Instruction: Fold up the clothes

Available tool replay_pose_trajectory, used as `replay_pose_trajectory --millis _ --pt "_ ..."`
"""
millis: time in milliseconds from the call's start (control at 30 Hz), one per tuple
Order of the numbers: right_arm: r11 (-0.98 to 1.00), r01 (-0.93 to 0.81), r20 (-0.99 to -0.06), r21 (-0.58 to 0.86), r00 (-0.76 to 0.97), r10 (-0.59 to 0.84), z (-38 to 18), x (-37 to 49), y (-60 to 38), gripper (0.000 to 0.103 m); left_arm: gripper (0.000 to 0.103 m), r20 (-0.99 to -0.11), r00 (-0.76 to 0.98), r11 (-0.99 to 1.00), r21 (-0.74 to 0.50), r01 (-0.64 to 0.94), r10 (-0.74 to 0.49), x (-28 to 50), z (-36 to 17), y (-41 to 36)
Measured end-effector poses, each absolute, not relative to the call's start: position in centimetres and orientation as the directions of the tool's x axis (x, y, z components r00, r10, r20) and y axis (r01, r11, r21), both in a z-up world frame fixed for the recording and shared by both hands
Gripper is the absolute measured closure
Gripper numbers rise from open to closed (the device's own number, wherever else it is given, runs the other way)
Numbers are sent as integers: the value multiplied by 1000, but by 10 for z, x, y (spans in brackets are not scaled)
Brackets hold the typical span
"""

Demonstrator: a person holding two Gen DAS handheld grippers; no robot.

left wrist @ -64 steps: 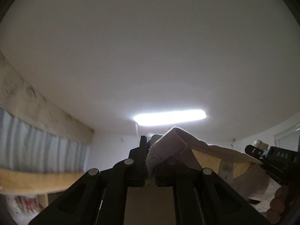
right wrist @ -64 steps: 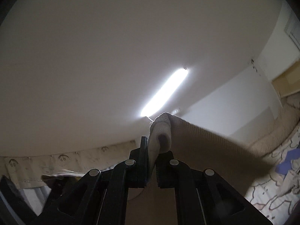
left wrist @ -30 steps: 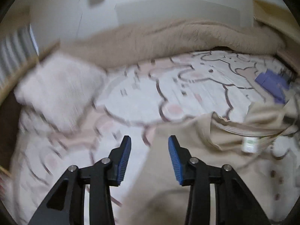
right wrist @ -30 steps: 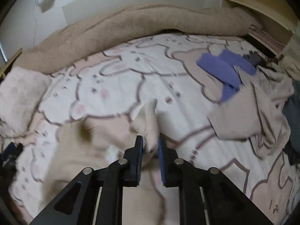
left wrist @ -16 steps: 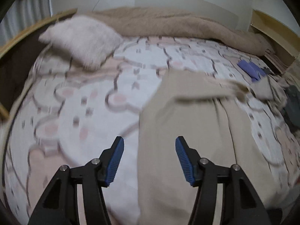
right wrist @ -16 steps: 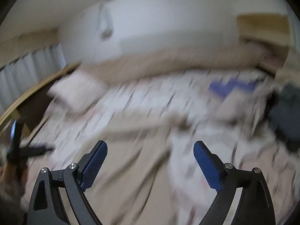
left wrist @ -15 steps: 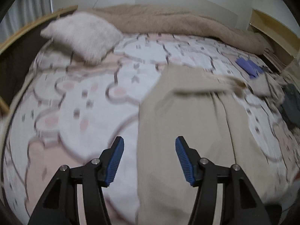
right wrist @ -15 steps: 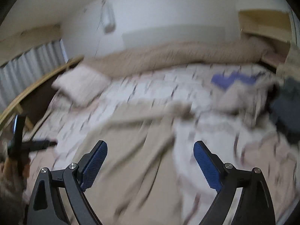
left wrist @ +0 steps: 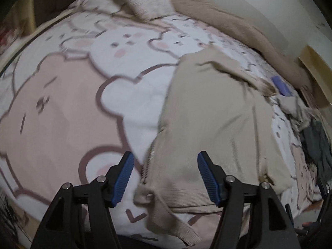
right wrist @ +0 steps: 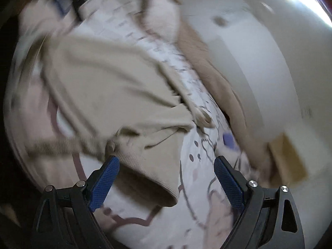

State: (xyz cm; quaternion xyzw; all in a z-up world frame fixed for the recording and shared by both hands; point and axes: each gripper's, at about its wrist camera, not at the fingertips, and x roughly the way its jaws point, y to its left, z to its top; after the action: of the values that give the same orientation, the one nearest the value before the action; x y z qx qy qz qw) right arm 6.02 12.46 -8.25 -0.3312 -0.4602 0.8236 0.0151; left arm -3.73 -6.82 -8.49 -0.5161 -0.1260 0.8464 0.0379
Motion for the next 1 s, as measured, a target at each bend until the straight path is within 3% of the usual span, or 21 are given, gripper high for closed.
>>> replay_pose_trajectory --millis 233,300,333,367,400,467,600,700,767,900,1000 --pt "-345 325 -442 -880 -827 349 -141 56 114 17 39 -869 -453 -958 -270 98 199 -41 -101 -72" --pt "-310 346 -447 -885 -817 364 -155 51 114 24 39 -871 -441 -953 -285 98 215 -44 -105 -74" --pt "-281 367 -454 -887 -806 380 -162 48 114 34 39 -872 -435 -951 -293 99 223 -45 -107 -75" --pt "-268 376 -457 -887 -800 389 -167 47 114 50 39 -873 -431 -950 -296 100 227 -45 -108 -76" --pt "-263 396 -472 -880 -789 393 -171 46 115 56 39 -874 -428 -949 -298 100 229 -46 -109 -76" --pt "-301 406 -499 -863 -778 381 -166 44 118 90 39 -877 -421 -948 -301 102 233 -47 -111 -77" --pt "-530 320 -546 -785 -762 348 -121 33 141 95 39 -888 -405 -954 -282 105 218 -47 -114 -75" --pt "-853 64 -607 -518 -731 313 -45 22 206 95 39 -897 -396 -959 -260 115 195 -47 -116 -75" --pt "-969 -176 -644 -173 -725 246 -4 36 282 95 39 -902 -391 -962 -247 119 184 -47 -117 -73" --pt "-806 -524 -705 275 -680 202 -15 84 408 95 39 -911 -383 -969 -217 123 155 -47 -119 -72" --pt "-617 -667 -791 419 -601 113 -71 107 472 95 39 -918 -371 -970 -200 137 137 -48 -122 -73"
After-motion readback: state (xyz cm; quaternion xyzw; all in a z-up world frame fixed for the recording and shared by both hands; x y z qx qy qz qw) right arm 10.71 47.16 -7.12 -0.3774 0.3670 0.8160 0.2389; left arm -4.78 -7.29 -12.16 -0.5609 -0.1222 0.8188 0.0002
